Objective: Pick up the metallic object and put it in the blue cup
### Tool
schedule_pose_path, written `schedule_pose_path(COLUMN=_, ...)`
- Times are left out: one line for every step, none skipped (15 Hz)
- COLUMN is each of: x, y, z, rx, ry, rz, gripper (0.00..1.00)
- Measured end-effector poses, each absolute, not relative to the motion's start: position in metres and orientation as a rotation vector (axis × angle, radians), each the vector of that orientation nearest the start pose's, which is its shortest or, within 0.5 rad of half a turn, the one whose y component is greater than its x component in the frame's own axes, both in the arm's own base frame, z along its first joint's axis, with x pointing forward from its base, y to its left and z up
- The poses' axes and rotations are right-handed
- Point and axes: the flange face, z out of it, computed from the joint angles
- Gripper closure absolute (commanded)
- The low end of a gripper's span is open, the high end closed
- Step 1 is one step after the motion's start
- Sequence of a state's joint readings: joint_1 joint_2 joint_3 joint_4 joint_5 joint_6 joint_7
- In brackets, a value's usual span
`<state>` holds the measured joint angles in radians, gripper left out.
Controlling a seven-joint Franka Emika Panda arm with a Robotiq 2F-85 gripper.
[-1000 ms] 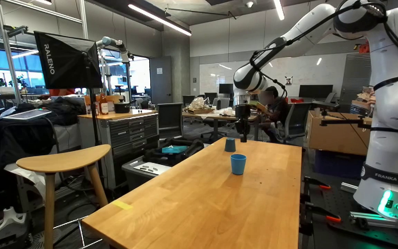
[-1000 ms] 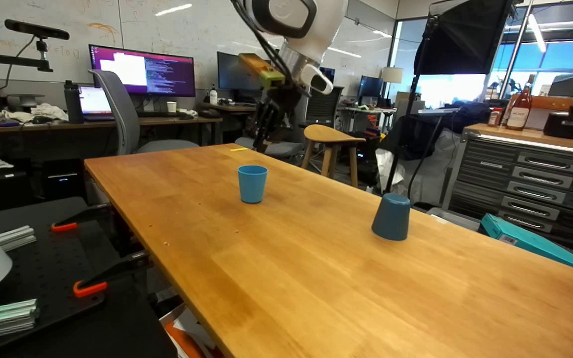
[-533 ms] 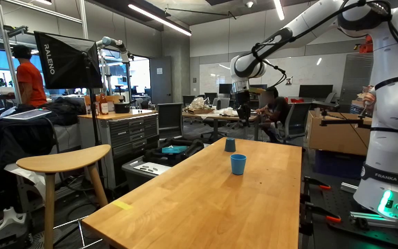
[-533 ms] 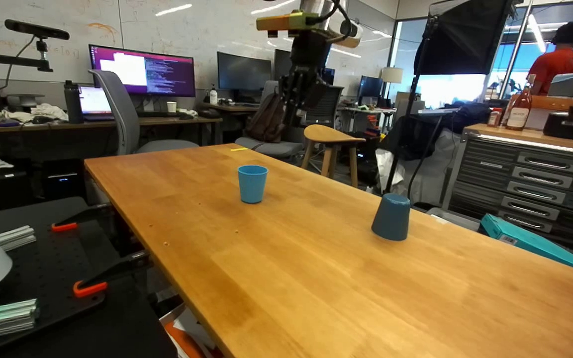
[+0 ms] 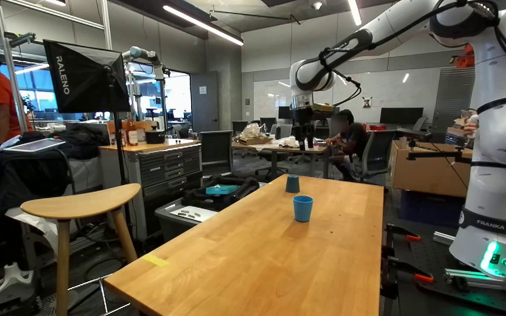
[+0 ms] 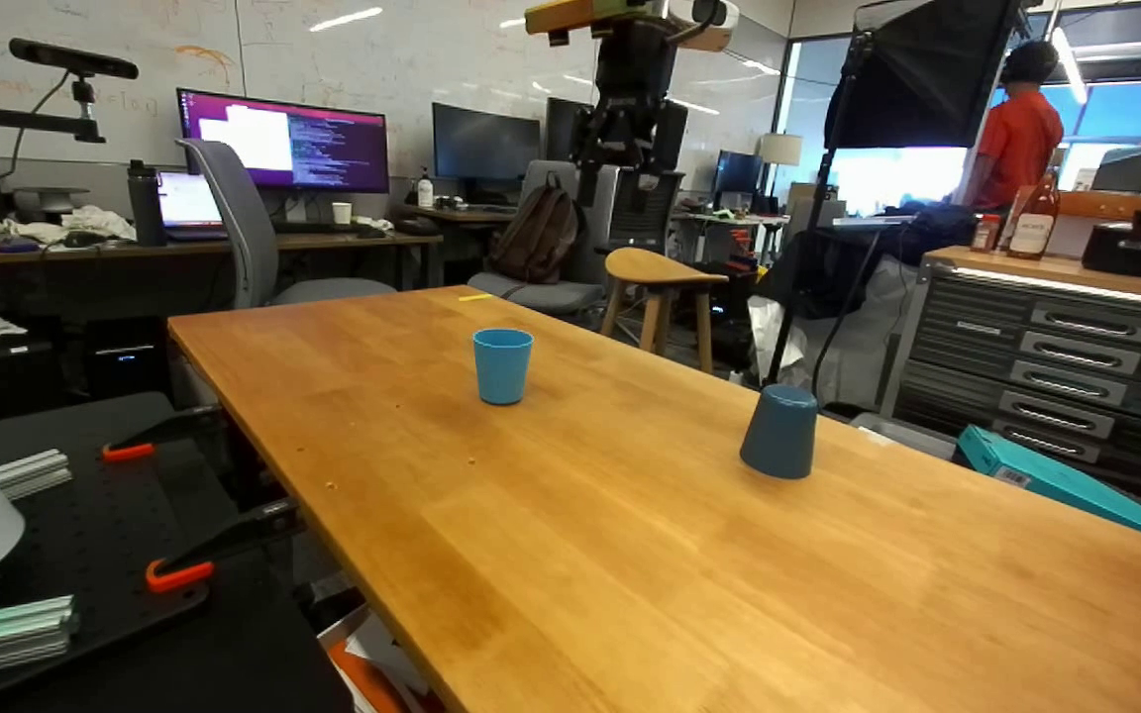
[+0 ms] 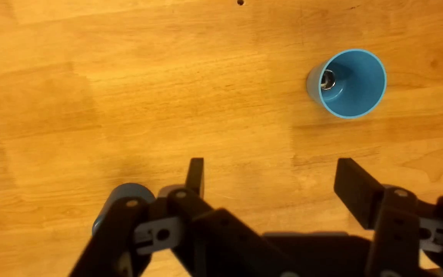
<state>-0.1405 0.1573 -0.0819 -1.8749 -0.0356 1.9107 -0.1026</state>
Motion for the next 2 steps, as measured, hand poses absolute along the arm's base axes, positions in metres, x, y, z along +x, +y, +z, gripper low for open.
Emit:
schedule_pose_path(x=0.5710, y=-0.1300, z=0.4167, rx=-3.155, ry=0.167, rz=0.206, gripper=0.00)
schedule_pose_path(x=0.5710, y=-0.1301, z=0.4148, rx=-3.155, ry=0.167, rz=0.212, gripper=0.00)
